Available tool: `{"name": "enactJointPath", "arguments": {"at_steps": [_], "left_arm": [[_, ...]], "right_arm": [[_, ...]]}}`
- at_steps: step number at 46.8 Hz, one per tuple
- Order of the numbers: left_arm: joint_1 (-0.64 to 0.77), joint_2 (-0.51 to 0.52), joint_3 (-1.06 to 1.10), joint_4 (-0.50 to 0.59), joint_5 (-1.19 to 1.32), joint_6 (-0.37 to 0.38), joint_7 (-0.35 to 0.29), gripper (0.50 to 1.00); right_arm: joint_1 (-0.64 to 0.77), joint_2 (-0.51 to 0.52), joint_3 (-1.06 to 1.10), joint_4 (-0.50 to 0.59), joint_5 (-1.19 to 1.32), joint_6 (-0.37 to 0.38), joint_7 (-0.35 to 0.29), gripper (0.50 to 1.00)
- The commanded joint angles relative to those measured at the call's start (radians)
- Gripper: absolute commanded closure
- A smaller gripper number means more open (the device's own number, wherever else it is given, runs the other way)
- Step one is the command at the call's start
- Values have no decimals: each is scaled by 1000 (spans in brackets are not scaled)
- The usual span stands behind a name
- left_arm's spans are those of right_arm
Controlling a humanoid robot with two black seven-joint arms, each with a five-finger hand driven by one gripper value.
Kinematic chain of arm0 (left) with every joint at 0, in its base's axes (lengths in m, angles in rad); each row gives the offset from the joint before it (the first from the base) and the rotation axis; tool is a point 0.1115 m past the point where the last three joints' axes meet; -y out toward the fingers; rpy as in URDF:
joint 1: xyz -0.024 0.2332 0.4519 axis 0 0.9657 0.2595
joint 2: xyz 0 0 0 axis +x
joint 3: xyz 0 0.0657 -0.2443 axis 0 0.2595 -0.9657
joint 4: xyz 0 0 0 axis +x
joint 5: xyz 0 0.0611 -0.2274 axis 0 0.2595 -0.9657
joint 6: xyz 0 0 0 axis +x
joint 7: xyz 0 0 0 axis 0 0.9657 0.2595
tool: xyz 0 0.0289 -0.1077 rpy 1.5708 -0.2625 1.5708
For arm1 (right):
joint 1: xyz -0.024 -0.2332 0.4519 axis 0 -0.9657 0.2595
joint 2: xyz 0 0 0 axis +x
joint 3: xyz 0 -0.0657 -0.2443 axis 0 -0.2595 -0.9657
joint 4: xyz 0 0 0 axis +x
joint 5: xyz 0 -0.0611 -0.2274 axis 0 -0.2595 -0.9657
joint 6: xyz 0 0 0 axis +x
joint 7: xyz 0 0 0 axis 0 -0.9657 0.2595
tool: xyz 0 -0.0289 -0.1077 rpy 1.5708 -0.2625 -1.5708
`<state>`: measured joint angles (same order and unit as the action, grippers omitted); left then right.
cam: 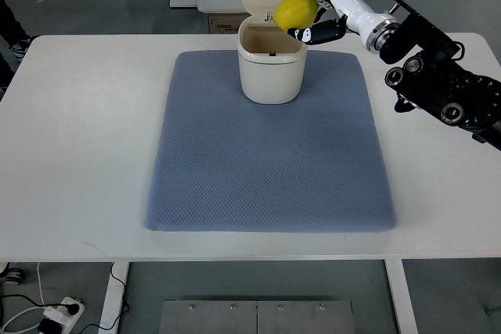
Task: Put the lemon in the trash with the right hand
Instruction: 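Lift the lemon with the right hand and carry it above the bin, then lower the lemon into the white bin and open the right hand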
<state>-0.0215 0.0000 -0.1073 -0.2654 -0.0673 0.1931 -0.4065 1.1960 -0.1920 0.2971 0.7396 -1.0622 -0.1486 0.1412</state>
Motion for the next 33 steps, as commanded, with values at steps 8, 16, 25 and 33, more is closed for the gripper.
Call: {"name": "enactJointPath", "arguments": {"at_steps": [8, 16, 25, 33], "left_arm": [[0, 0, 0, 0, 0, -1, 0, 500], [0, 0, 0, 0, 0, -1, 0, 500], [0, 0, 0, 0, 0, 0, 0, 500], [0, 0, 0, 0, 0, 0, 0, 500]], "right_arm": [[13, 48, -45, -48, -2, -19, 1, 1000], [13, 91, -55, -98, -2, -31, 1, 1000], [11, 115, -61, -129, -2, -31, 3, 1000], [11, 115, -56, -129, 1, -31, 3, 1000]]}}
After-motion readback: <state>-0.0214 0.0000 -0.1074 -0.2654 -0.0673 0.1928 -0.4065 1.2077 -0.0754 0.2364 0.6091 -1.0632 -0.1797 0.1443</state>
